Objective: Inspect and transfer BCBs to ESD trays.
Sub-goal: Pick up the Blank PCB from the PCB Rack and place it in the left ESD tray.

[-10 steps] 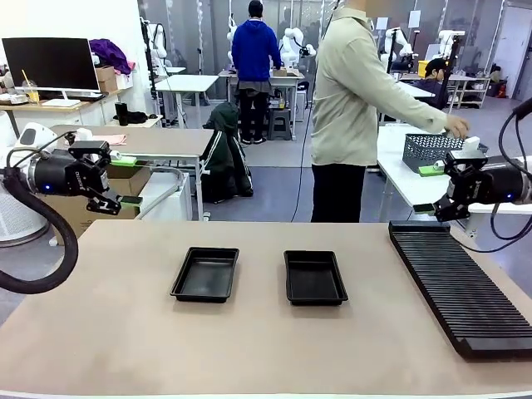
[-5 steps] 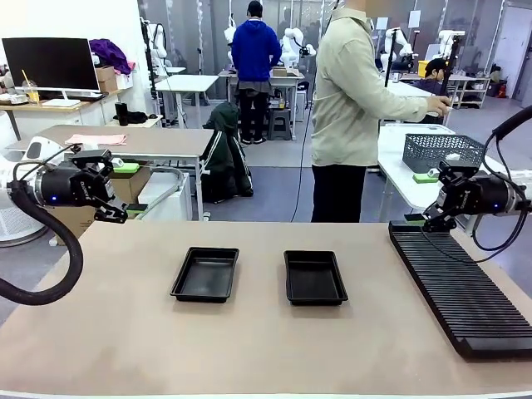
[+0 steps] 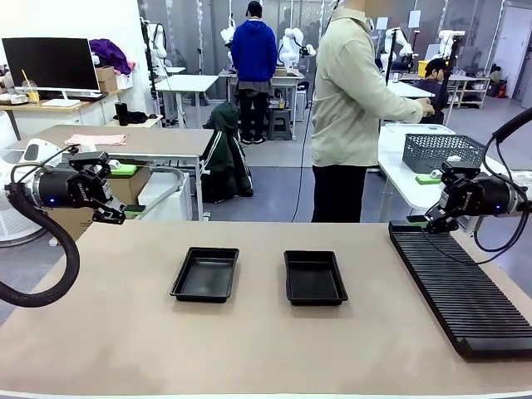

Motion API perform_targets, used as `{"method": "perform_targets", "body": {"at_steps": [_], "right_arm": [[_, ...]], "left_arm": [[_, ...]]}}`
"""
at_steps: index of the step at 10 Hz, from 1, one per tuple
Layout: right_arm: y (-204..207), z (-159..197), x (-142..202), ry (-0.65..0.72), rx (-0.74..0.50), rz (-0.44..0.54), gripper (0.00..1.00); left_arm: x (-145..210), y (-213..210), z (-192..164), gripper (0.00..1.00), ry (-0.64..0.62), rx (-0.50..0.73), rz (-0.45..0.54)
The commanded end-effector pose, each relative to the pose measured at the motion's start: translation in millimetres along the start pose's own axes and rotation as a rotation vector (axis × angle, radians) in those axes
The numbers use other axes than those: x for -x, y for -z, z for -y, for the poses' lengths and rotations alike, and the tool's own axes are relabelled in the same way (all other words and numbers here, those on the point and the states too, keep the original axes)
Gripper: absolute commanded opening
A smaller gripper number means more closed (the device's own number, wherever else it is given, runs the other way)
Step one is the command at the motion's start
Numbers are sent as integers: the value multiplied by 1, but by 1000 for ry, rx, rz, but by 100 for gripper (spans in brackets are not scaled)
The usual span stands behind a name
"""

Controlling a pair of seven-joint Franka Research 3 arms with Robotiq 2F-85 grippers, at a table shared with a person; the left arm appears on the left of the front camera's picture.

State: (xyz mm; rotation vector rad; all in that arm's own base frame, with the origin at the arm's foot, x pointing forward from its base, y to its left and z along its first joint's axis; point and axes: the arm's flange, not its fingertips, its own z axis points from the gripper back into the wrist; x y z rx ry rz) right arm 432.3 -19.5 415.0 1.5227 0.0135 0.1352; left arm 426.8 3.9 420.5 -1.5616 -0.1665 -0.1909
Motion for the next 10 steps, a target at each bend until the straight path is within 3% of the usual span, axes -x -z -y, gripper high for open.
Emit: {"method": "perform_targets", "body": {"at_steps": [1, 5, 10], "right_arm": [[2, 0, 0, -1, -1, -3, 100], [1, 0, 0, 0, 0, -3, 100], [-42, -4, 9, 82, -14, 80, 100]], "left_arm": [[0, 0, 0, 100, -3, 2, 2], [0, 0, 0, 100, -3, 2, 2], [8, -20, 14, 100, 0, -1, -17]]}}
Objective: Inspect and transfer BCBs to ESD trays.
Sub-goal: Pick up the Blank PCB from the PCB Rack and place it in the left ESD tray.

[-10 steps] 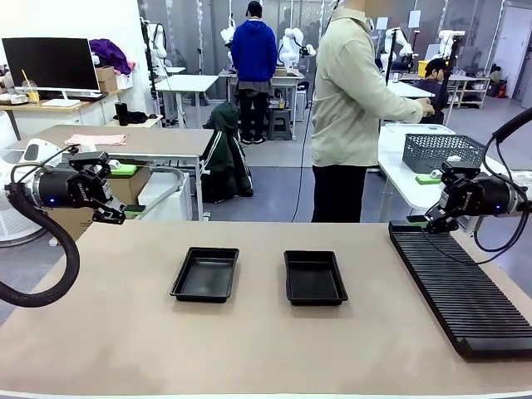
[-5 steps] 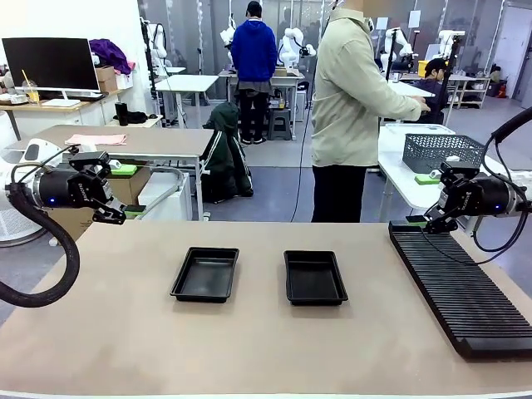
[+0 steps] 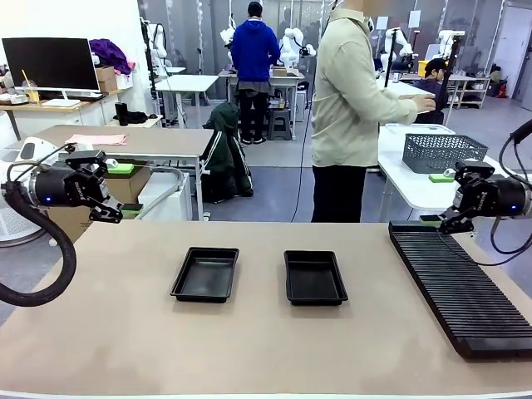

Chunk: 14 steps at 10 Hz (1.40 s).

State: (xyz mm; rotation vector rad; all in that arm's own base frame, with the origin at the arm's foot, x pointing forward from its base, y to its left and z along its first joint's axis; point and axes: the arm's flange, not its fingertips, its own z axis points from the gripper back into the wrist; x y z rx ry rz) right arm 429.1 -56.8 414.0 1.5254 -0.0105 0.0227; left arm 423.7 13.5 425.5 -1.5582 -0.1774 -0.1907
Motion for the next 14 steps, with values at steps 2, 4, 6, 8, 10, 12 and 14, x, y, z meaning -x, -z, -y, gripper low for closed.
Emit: {"method": "perform_targets", "body": {"at_steps": [2, 4, 6, 8, 10, 12, 14], "right_arm": [[-25, -7, 7, 29, -18, 16, 100], [-44, -8, 13, 32, -36, 48, 100], [-56, -7, 18, 30, -43, 62, 100], [-64, -6, 22, 25, -42, 66, 100], [-67, -8, 23, 22, -13, 58, 100], [-70, -7, 23, 21, 23, 50, 100], [-74, -5, 25, 16, 43, 58, 100]], "left_arm": [[0, 0, 0, 100, 0, 0, 0], [0, -1, -1, 100, -3, 0, 0], [3, -14, -2, 100, -2, 14, 13], [8, -28, -1, 100, -17, -3, 29], [13, -42, 7, 100, -14, -26, 39], [15, -50, 11, 100, -15, -52, 46], [19, -54, 12, 100, -15, -78, 53]]}}
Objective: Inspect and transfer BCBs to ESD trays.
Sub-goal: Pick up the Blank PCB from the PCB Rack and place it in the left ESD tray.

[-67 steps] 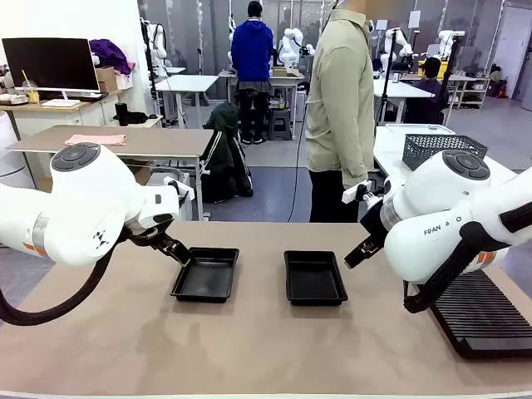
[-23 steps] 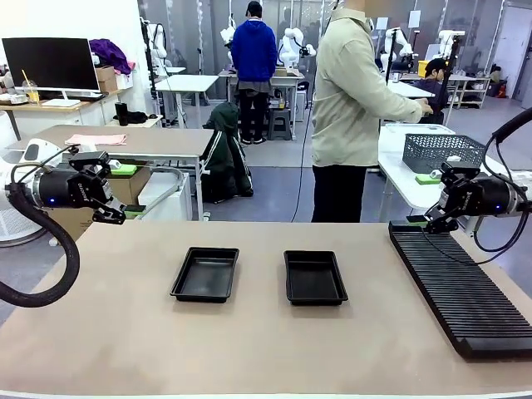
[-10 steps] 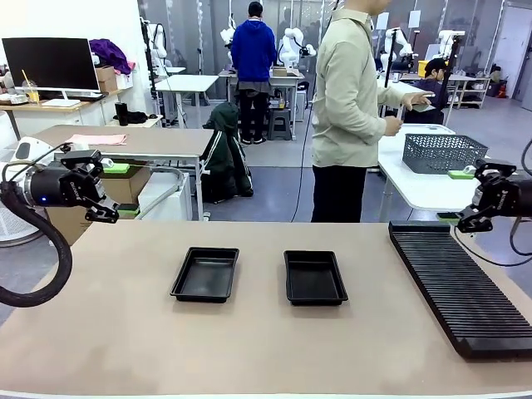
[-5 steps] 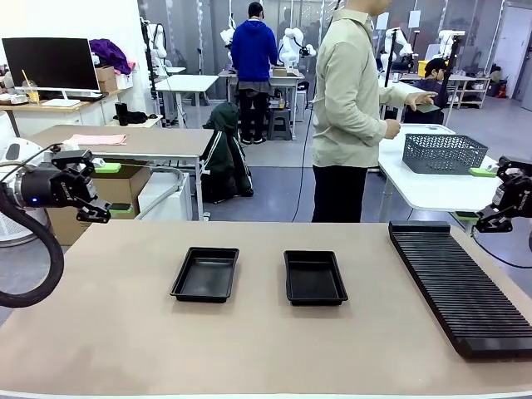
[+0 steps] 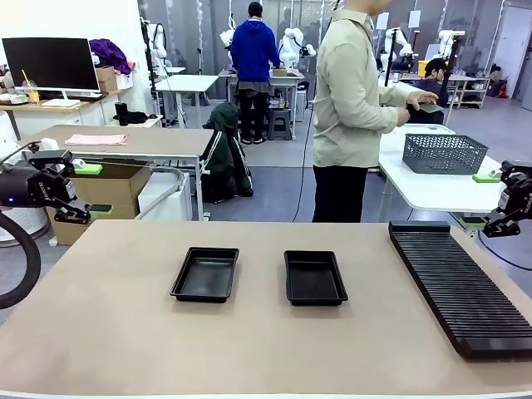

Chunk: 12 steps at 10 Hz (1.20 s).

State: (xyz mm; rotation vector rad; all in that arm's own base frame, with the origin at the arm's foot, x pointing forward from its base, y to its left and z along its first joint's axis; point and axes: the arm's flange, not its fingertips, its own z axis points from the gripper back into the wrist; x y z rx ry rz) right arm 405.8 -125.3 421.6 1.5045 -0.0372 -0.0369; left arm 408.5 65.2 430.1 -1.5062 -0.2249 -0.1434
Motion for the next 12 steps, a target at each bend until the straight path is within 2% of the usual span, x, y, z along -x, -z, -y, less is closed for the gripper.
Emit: {"method": "perform_targets", "body": {"at_steps": [1, 3, 9, 12], "right_arm": [[-7, 1, 2, -7, 32, 3, 100], [-9, 1, 6, -30, 77, -2, 100], [-18, 3, 10, -7, 80, 31, 100], [-19, 2, 11, -9, 75, 35, 100]], "left_arm": [[6, -6, 7, 100, -11, -27, 3], [7, -12, 10, 100, -15, -40, 4], [25, -32, 10, 100, -19, -60, 57], [33, -50, 1, 100, -34, -23, 78]]}}
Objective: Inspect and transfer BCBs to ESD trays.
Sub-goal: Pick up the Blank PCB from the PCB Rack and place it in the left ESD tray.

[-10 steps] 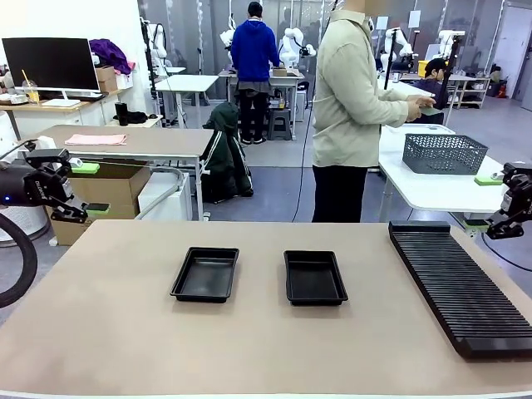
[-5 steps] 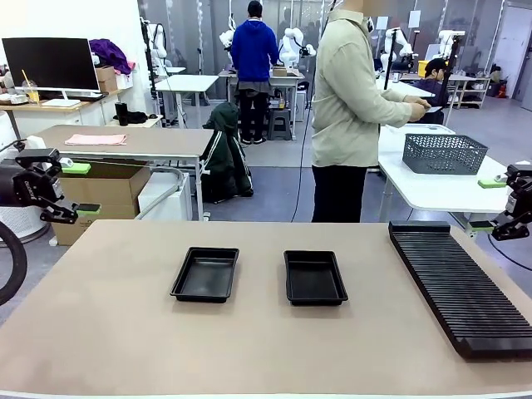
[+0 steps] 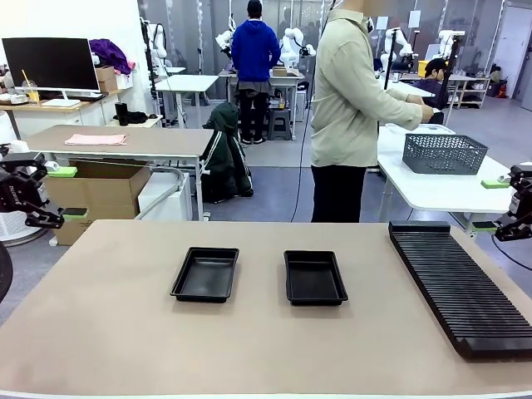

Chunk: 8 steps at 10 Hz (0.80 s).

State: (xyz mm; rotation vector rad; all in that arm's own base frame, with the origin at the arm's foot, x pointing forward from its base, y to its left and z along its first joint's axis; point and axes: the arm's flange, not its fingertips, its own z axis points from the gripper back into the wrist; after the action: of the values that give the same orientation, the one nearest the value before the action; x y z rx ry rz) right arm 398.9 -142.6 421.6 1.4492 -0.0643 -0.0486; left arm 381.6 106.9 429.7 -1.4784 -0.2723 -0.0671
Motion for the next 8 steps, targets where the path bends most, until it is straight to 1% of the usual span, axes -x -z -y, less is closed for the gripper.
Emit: {"method": "perform_targets", "body": {"at_steps": [1, 4, 7, 8], "right_arm": [[0, 1, 4, 9, 27, 4, 100], [3, 0, 2, 12, 31, -6, 100], [6, 1, 2, 30, 51, -19, 100], [5, 1, 2, 31, 48, -7, 100]], "left_arm": [[15, -15, -5, 100, -17, 19, 19], [23, -27, -3, 100, -24, 16, 40], [21, -40, -6, 100, -28, 30, 56], [21, -41, -6, 100, -33, 25, 61]]}}
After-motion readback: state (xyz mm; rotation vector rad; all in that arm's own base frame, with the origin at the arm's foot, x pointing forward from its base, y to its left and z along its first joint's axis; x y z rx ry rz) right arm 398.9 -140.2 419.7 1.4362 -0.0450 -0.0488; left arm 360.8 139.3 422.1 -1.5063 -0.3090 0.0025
